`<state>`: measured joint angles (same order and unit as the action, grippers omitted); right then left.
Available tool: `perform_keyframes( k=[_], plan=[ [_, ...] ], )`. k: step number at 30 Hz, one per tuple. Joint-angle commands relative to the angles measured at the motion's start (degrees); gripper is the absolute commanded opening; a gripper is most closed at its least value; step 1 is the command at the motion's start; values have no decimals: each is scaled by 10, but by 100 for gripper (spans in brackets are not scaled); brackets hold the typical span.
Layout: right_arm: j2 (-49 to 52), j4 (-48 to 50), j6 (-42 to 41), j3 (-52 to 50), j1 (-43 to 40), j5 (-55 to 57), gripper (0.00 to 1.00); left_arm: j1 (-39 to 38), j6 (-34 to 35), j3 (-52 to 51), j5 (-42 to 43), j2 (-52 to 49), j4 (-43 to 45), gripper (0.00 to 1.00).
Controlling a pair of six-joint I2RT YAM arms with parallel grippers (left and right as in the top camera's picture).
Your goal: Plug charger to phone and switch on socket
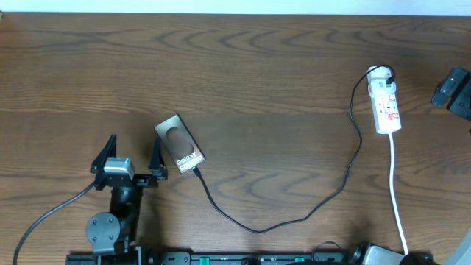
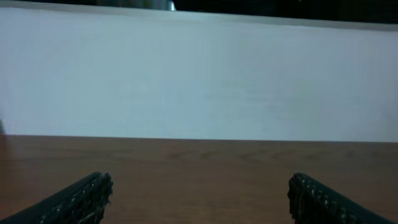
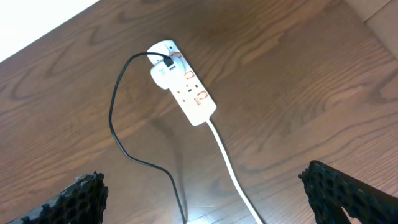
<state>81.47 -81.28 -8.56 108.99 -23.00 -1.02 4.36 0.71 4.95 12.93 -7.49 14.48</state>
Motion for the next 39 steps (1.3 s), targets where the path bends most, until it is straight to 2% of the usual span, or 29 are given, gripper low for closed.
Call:
perform_keyframes(
  k=[1, 6, 11, 18, 21, 39],
  plan=[
    [1, 0, -4, 1, 2, 7, 99, 19, -24, -26, -6, 61, -35, 92],
    [1, 0, -4, 1, 2, 7, 99, 30, -24, -47, -1, 74, -82, 92],
    [1, 0, -4, 1, 2, 7, 99, 30, -24, -47, -4, 74, -176, 92],
    [1, 0, -4, 1, 2, 7, 99, 30, -29, -47, -22, 74, -179, 92],
    [1, 0, -4, 1, 2, 7, 99, 30, -52, -47, -25, 74, -180, 92],
    [1, 0, -4, 1, 2, 7, 99, 30, -52, -47, -20, 73, -177, 92]
  ],
)
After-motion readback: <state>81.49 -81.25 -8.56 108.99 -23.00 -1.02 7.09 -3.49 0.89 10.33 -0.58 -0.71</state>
